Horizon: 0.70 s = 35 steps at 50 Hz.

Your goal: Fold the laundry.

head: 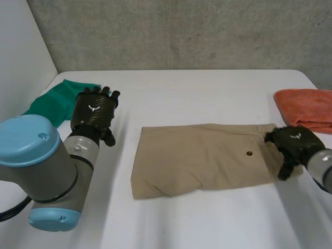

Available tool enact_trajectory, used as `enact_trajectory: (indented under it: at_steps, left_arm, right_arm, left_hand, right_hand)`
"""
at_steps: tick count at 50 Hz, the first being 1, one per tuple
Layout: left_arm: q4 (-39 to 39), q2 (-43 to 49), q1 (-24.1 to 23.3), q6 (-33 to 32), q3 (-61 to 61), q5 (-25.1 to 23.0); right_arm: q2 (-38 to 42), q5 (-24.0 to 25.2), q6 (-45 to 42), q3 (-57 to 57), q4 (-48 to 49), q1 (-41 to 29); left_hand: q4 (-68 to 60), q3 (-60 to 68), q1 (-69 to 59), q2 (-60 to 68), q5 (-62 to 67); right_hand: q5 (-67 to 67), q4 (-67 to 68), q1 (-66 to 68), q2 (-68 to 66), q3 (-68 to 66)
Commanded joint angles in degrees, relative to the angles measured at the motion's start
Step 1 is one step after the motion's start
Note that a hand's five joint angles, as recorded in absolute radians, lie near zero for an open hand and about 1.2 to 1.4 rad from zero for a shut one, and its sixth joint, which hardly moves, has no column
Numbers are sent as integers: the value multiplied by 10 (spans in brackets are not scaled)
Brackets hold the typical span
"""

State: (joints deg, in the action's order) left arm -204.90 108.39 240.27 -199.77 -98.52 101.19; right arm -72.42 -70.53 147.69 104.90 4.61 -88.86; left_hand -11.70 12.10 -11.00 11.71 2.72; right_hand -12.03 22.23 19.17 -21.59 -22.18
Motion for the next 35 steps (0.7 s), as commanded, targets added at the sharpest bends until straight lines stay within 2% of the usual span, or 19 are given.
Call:
enact_trajectory:
  at_steps: [1,5,7,9,10,11,25,26,29,35]
  left_arm:
    - [0,5,-1,0,-1,1]
    - [0,6,-2,0,-2,1]
    - [0,6,-2,0,-3,0]
    - [0,7,-2,0,-3,0]
    - [0,7,-2,0,-3,0]
    - [0,7,-2,0,-3,0]
    - [0,4,-2,0,-10,-2]
    - [0,4,-2,0,-10,-2]
    - [0,3,-2,0,-10,-1]
    - [0,2,-1,0,-17,-3]
  right_arm:
    - [6,36,-37,42,47,40]
    - [13,35,-43,47,81,41]
    - [24,38,-42,45,97,42]
    - [36,38,-41,43,105,42]
    - [47,40,-42,39,108,42]
    - [51,40,-43,36,107,42]
    - [41,26,-79,14,102,37]
    - [38,26,-77,14,100,37]
    - [29,28,-75,21,90,37]
    - [30,33,-77,27,60,42]
  left_hand:
    - [17,-21,10,-17,-27]
    - [17,-21,10,-17,-27]
    - [17,-21,10,-17,-27]
    - [17,-21,10,-17,-27]
    - [17,-21,10,-17,-27]
    - [17,-21,10,-17,-27]
    - [17,-21,10,-17,-27]
    - [17,-21,10,-17,-27]
    - [17,-21,10,-17,-27]
    - [17,-21,10,-17,-27]
  right_hand:
    - [-67,65,96,-72,-66]
    - [-128,126,156,-132,-126]
    - [-227,225,255,-231,-225]
    - [-373,371,401,-377,-371]
    - [-510,508,539,-514,-508]
    - [-573,571,602,-577,-571]
    - [-580,578,608,-584,-578]
    - [-574,572,602,-578,-572]
    - [-141,139,170,-145,-139]
    - [-54,52,82,-58,-52]
